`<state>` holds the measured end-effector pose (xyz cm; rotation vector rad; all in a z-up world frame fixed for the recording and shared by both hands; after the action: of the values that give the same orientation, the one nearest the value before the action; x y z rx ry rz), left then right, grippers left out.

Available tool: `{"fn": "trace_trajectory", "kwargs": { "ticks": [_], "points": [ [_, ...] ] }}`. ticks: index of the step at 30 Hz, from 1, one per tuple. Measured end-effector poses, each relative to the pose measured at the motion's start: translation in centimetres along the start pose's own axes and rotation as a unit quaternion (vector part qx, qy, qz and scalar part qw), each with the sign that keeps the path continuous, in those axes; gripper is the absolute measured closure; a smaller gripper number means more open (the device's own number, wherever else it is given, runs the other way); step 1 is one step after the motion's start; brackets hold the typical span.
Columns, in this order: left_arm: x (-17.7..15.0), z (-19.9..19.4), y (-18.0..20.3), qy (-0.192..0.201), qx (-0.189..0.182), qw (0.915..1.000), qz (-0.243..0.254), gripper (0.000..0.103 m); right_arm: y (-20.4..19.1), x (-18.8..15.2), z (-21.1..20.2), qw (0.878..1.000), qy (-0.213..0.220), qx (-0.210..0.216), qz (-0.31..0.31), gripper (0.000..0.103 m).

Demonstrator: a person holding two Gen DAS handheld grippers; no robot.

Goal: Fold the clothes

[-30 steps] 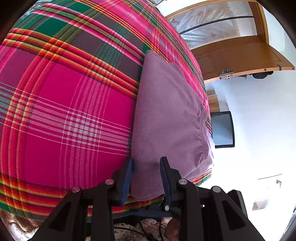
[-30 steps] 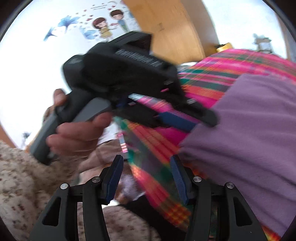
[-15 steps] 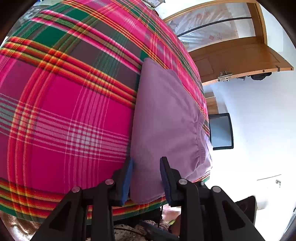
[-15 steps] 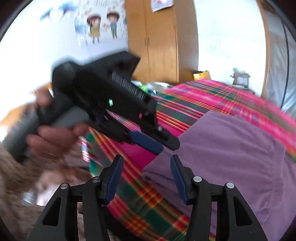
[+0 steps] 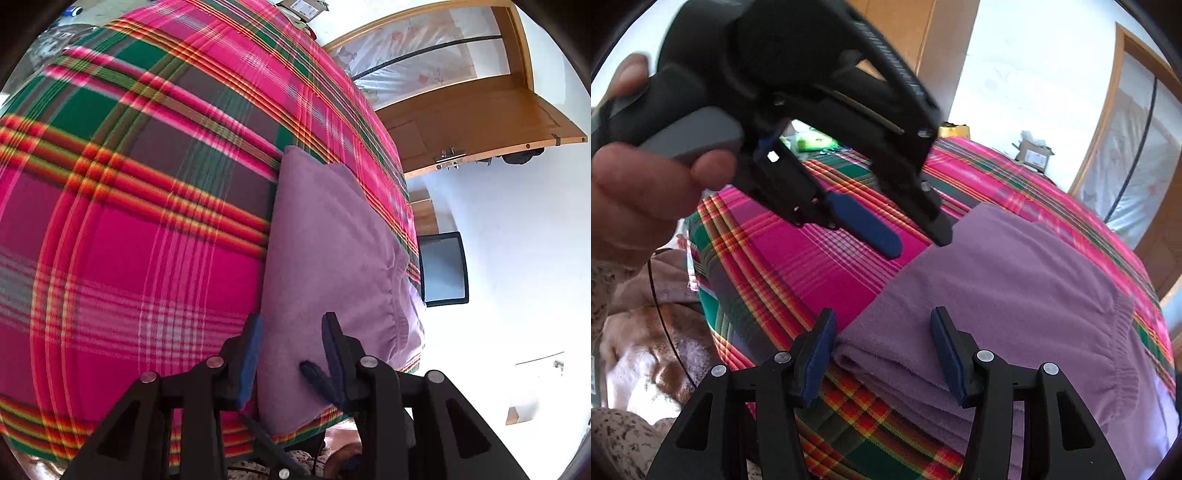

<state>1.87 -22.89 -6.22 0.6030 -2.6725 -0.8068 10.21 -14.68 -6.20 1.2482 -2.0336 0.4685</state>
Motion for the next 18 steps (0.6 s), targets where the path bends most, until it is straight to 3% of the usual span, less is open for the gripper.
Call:
{"fn": "trace_trajectory", "kwargs": {
  "ticks": [2, 6, 8, 10, 18],
  "points": [
    [0.7, 0.2, 0.2, 0.0, 0.004, 1.0, 0.002, 0.069, 0.0, -0.2, -0.2, 1.0, 0.0, 0.001, 0.005, 0.048],
    [2.0, 0.7, 0.5, 0.0, 0.008, 1.0, 0.005, 0.069, 0.4, -0.5, -0.5, 1.0, 0.003, 0.004, 0.017, 0.057],
    [2.6, 1.1, 0.6, -0.001, 0.01, 1.0, 0.0, 0.068, 0.6, -0.6, -0.7, 1.0, 0.006, 0.007, 0.022, 0.064],
    [2.8, 1.6, 0.8, -0.005, 0.009, 0.9999, 0.002, 0.068, 0.9, -0.7, -1.2, 0.999, 0.016, 0.017, 0.032, 0.083],
    [3.6, 2.9, 0.8, -0.014, 0.017, 0.9998, 0.0, 0.068, 1.5, -1.1, -2.0, 0.998, 0.028, 0.026, 0.045, 0.09]
  ]
}}
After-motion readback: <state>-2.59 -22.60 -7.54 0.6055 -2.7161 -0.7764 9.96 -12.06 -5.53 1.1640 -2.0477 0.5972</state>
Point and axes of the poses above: each gripper's, at about its wrist camera, not at the fingertips, and z roughly the way its jaws point, y to its right, x to its top, the point moved 7 cm from there along z, roughly the way its jaws point, and after that the axes turned 12 degrees about x, right-handed, at the moved point
